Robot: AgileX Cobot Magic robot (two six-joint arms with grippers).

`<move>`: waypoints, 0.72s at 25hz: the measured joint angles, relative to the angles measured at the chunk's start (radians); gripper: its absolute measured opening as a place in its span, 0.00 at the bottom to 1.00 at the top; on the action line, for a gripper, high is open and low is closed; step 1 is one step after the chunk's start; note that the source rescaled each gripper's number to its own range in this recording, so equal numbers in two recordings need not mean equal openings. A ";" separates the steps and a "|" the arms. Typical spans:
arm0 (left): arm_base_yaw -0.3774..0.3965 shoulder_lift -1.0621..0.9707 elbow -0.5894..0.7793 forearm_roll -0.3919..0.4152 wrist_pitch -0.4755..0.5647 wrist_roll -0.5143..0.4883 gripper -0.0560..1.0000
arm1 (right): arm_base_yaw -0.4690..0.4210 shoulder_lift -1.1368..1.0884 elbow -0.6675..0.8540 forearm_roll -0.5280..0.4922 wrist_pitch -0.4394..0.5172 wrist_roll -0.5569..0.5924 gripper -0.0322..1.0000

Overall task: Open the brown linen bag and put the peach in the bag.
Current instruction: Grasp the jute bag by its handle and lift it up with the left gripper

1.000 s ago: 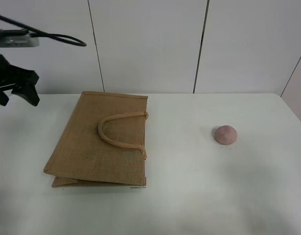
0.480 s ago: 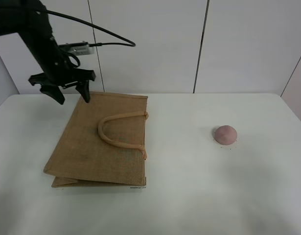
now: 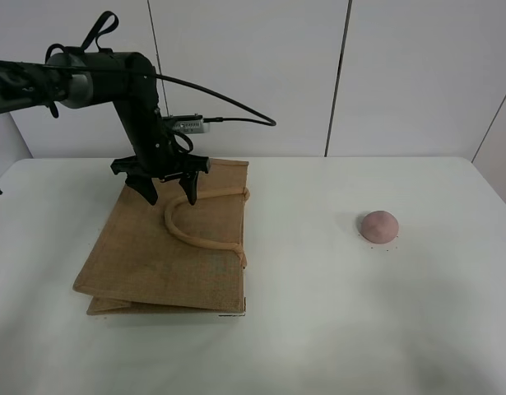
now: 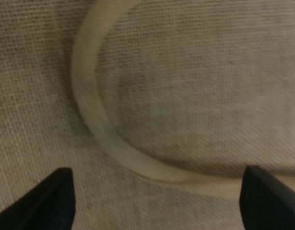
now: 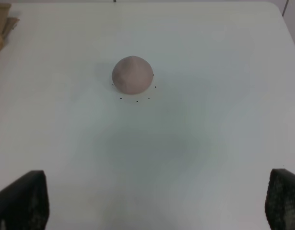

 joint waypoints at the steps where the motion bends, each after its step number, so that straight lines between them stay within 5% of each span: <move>1: 0.006 0.005 0.000 0.000 -0.007 0.002 1.00 | 0.000 0.000 0.000 0.000 0.000 0.000 1.00; 18: 0.016 0.133 -0.003 0.005 -0.143 0.024 1.00 | 0.000 0.000 0.000 0.000 0.000 0.000 1.00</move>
